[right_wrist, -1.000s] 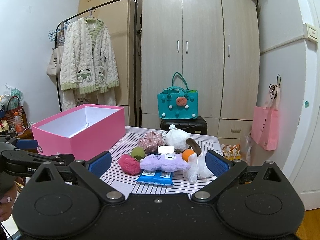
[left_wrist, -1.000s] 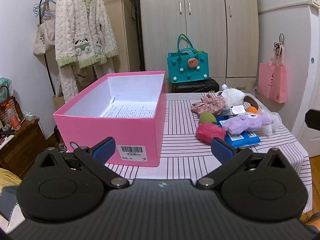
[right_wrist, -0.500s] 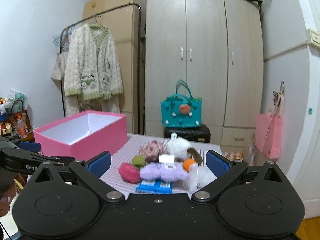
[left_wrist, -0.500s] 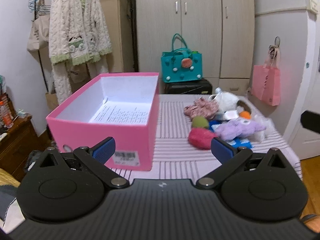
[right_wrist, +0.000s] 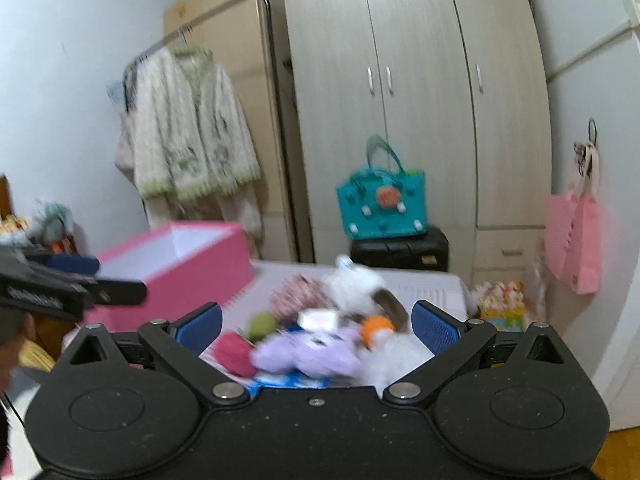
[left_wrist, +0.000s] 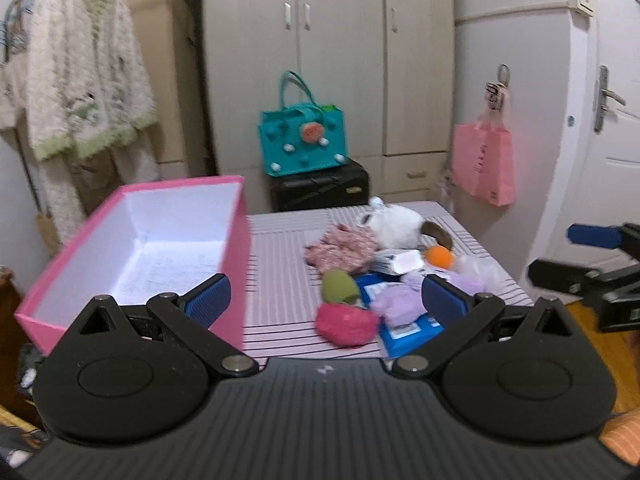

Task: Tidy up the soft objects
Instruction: 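Grasp the pink strawberry plush with left gripper while right gripper grasps the white mesh puff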

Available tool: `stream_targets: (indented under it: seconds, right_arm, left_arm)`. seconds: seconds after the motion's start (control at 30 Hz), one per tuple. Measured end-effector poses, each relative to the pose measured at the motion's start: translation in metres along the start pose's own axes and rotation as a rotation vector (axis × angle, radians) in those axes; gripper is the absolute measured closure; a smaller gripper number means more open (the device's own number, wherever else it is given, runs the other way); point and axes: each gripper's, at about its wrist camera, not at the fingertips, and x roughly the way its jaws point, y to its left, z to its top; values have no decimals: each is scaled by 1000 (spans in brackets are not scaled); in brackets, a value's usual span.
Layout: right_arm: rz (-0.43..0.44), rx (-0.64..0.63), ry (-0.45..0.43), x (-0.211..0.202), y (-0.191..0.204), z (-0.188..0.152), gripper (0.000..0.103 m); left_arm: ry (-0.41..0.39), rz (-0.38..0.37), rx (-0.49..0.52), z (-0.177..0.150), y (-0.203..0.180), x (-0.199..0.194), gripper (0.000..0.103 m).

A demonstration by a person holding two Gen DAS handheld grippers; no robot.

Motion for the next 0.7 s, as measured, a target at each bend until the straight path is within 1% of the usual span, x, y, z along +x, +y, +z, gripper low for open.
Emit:
stream_targets:
  seconds: [0.17,0.27,0.33,0.37,0.43,0.47,0.53,0.6,0.7]
  right_arm:
    - [-17,-35,100,29,-25,-14,2]
    - [-27,-53,151,45,-38,-23,5]
    - [-17,-63,174,55,-45,-30,10]
    - [-14,-67,182,60,-49,-33,12]
    - [-11,-73,195,69,-54,-38,16]
    - [-8,-74,202,74,-57,-40,17]
    - [3,-70,211,81,-63,-43,19]
    - [22,-75,217,87,-66,-45,21]
    - [46,-94,227,95,-70,-45,22]
  left_arm:
    - [59,-49,30,-8,-4,30,2]
    - [92,-55,66,-13,-10,47,4]
    - [113,-53,91,-15,-15,57,11]
    - [128,-55,95,-16,-17,62,13]
    - [169,-66,102,-18,-18,74,24]
    - [189,-66,104,-18,-18,80,26]
    - [229,-59,113,-20,-17,93,34]
    - [248,-52,124,-20,-16,102,39]
    - [255,-54,151,-18,-14,110,40]
